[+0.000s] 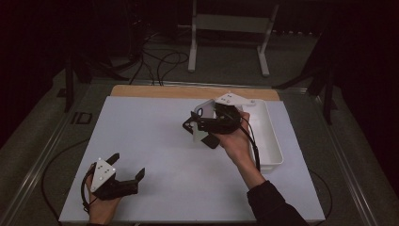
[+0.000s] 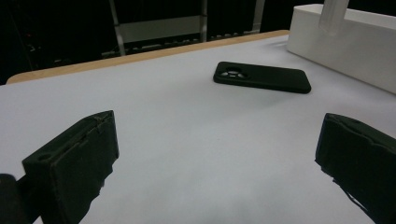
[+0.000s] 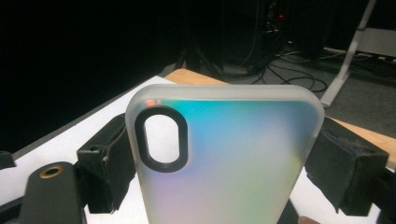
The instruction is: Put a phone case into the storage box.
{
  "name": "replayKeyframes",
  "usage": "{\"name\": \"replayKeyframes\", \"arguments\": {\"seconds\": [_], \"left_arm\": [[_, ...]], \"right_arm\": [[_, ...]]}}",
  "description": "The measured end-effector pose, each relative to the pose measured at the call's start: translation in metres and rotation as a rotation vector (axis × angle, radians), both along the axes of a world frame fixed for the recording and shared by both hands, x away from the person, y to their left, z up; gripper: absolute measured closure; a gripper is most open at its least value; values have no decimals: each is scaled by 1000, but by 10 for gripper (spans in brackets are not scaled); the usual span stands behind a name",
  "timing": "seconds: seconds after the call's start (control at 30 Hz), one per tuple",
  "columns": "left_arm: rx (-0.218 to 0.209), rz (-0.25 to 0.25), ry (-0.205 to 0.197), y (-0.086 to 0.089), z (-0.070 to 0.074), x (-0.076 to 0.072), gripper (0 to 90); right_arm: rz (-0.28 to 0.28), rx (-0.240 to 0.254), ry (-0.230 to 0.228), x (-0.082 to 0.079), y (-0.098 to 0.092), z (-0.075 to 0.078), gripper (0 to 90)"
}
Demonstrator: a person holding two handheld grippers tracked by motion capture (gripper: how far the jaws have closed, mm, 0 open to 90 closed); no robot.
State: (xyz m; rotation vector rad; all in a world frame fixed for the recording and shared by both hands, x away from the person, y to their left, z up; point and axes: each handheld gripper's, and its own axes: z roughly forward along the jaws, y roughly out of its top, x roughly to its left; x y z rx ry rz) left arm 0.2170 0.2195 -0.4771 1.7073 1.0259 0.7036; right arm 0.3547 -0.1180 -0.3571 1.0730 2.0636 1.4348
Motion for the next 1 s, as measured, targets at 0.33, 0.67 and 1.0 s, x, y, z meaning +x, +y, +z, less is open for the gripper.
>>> {"name": "replayKeyframes", "arguments": {"seconds": [0.33,0.67,1.0], "left_arm": [[-2,13,-8,1,1,-1,0],[8,26,-13,0,2,-2,0],[17,26,-21,-1,2,-2,0]], "right_arm": [[-35,-34,-8,13,-7,4,164],[-92,-45,-23,27,-20,12,164],[-156,-79,-35,40,-39,19,164]]}}
